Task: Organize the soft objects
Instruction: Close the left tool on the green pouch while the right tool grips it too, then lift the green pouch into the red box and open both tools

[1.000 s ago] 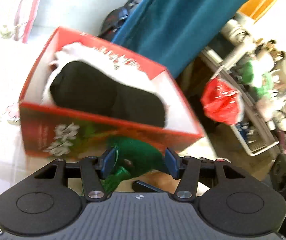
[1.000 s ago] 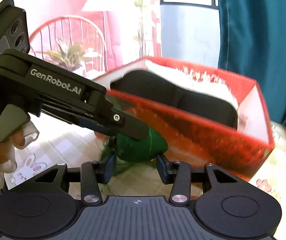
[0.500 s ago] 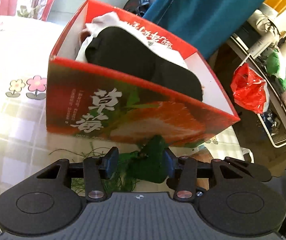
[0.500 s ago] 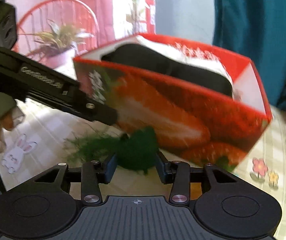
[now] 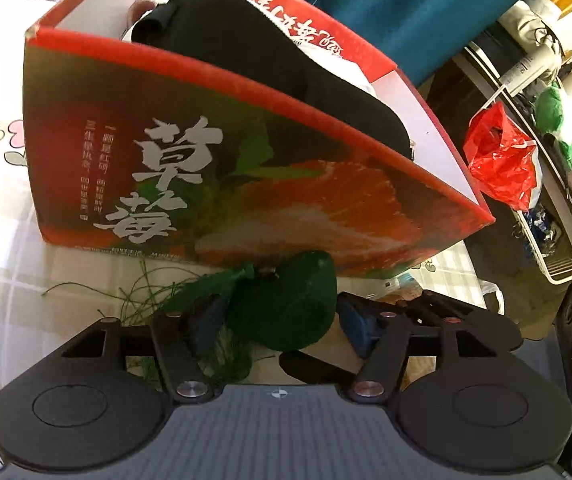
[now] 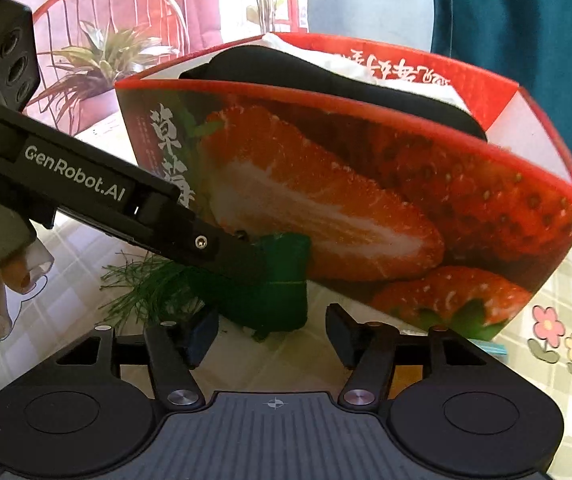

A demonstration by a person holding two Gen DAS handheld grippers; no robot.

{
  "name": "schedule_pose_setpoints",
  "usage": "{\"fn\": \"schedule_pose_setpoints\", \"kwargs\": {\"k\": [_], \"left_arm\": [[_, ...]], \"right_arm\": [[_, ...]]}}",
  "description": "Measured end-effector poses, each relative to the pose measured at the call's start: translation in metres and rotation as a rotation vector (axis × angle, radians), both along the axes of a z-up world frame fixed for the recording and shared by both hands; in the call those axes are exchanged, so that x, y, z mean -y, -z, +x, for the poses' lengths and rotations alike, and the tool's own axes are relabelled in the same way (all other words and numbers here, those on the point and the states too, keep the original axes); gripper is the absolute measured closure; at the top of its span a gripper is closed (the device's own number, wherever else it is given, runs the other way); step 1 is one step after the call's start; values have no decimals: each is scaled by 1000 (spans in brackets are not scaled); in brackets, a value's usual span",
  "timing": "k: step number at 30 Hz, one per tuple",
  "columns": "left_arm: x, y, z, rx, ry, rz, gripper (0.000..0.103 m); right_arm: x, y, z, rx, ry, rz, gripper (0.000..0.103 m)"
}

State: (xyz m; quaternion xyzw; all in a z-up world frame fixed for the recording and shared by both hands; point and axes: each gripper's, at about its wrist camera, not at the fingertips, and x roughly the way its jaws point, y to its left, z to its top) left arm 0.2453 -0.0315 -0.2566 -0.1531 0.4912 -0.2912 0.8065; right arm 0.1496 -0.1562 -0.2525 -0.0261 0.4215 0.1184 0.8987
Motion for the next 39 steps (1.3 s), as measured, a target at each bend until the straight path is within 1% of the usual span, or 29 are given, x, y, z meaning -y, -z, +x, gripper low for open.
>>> {"fn": "schedule_pose_setpoints", "kwargs": {"k": [3, 5, 6, 7, 8, 10, 12, 16, 20, 24, 27, 33, 39], "left_arm": [[-2, 2, 1, -3, 7, -22, 38], [0, 4, 2, -2, 11, -21, 39], [-1, 4, 2, 2, 10, -20, 44], [1, 4, 1, 2, 8, -22, 46], [0, 3, 0, 3, 2, -22, 48], [0, 1, -4, 14, -17, -25, 48], [-4, -2, -11, 26, -34, -36, 48], [-10, -22, -28, 92, -56, -41, 48], [-16, -39, -42, 149, -77, -49, 48], [-19, -59, -57, 214, -83, -45, 48], [-21, -69, -66, 249, -83, -53, 48], [-23, -79, -81, 281, -83, -54, 48], [-28, -93, -93, 323, -94, -62, 48]], "right_arm": [[-1, 2, 4, 7, -10, 9, 47], [-4, 4, 8, 9, -22, 10, 47], [-5, 5, 10, 8, -29, 9, 48], [-6, 7, 12, 7, -37, 9, 49], [-6, 8, 13, 3, -48, 15, 54], [-7, 8, 14, 3, -52, 18, 55], [-6, 4, 10, 22, -58, 32, 56], [-7, -11, 1, 66, -65, 49, 56], [-10, -28, -15, 130, -67, 58, 56], [-17, -41, -29, 179, -83, 29, 56], [-18, -52, -37, 212, -87, 28, 56], [-15, -64, -47, 251, -79, 41, 56], [-23, -73, -63, 294, -87, 43, 56]]}}
